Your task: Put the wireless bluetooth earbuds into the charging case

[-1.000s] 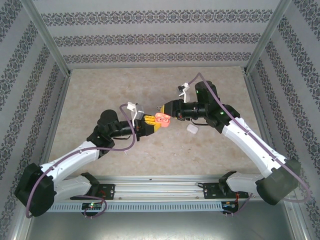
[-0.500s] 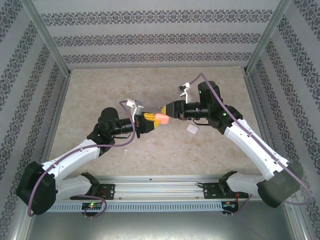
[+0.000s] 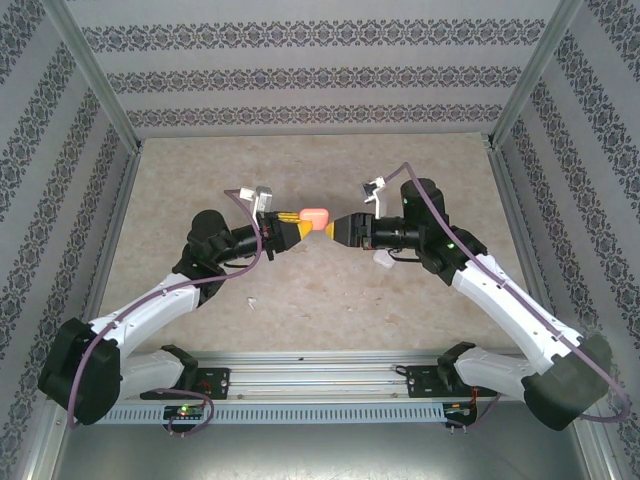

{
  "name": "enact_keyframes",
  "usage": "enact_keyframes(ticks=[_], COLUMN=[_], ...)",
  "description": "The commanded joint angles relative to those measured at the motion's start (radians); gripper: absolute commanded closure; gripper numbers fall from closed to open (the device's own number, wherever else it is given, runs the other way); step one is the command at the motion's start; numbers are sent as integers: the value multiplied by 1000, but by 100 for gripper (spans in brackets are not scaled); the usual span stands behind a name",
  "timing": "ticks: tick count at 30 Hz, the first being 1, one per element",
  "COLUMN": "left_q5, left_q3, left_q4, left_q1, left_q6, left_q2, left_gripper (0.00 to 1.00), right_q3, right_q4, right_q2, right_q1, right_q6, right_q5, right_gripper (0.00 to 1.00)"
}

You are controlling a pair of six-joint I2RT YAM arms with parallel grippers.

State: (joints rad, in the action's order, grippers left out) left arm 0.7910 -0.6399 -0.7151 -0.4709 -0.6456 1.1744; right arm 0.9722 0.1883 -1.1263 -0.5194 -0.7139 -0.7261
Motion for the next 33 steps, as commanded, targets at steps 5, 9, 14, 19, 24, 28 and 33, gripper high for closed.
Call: enact_keyframes(ticks=[5, 9, 14, 19, 24, 28, 33], left_q5=[71, 88, 92, 85, 63, 43, 6], left_q3=[-20, -20, -27, -21, -22, -24, -19], left_q4=[-152, -201, -209, -193, -75, 31, 136], left_q1=[9, 9, 15, 28, 38, 45, 59], left_q6=[-118, -159, -178, -153, -59, 16, 86], left_q2=[36, 59, 70, 67, 27, -11, -54], left_gripper=[100, 100, 100, 89, 64, 48, 32], right_q3=[-11, -2, -1, -7, -10, -6, 3], right_q4=[-189, -219, -250, -251, -267, -301, -334], right_q2=[-37, -64, -95, -102, -124, -161, -208], right_q1=[-4, -4, -12, -12, -4, -4, -2], right_q6=[-59, -70, -86, -88, -106, -133, -161], right_q5=[-21, -33, -65, -47, -9, -4, 15], right_gripper=[49, 57, 74, 81, 84, 84, 85])
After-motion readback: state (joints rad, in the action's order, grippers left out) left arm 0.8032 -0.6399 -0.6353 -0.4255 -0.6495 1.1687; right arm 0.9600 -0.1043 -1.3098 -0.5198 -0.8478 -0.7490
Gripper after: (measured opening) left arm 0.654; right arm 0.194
